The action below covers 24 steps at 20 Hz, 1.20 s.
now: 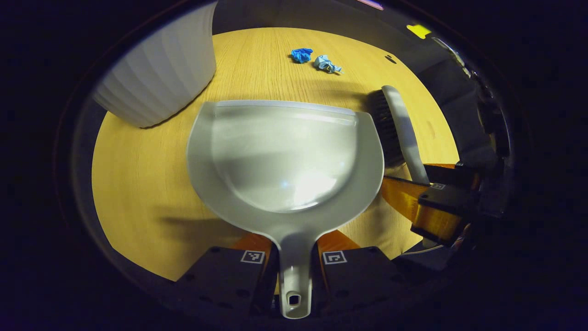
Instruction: Pick up the small broom and dustpan from the desktop, sweep the trash into the dustpan with the broom, and then empty the trash into the garbage bin.
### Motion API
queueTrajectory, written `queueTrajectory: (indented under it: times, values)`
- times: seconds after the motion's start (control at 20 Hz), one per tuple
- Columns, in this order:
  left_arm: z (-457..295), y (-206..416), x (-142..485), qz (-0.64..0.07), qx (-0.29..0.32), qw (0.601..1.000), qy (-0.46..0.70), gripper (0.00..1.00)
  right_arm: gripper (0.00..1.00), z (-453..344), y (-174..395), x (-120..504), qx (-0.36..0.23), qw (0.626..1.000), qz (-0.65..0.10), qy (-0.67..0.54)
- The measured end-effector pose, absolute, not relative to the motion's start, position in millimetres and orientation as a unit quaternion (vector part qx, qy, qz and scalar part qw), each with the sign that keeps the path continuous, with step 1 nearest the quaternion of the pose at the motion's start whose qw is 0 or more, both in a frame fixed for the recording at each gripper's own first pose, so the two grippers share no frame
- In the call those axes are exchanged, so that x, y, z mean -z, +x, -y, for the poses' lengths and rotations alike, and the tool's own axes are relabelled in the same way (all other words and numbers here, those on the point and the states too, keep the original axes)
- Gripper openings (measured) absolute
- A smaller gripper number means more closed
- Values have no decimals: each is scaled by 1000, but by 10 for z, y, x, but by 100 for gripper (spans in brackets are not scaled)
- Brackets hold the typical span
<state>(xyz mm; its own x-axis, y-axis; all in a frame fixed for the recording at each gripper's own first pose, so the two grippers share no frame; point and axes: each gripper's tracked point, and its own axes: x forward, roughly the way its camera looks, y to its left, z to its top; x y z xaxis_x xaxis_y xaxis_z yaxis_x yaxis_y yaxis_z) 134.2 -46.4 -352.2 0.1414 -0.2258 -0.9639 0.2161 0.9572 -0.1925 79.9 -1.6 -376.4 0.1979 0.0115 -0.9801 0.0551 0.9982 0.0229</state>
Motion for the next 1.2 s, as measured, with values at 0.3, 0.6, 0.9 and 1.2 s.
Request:
queueTrajectory:
  times: [0.3,0.6,0.9,1.2]
  values:
    - [470,1341,3514,-636,140,759,-5,28,63,136,999,3844,24,765,-641,57]
    - [476,1344,3517,-639,133,758,-3,29,28,167,1159,3813,-42,752,-655,64]
    - [410,1382,3508,-641,145,754,17,29,28,593,1941,3674,-58,777,-625,43]
    - [319,1650,3468,-645,185,738,71,29,27,691,2786,3757,-105,779,-617,-31]
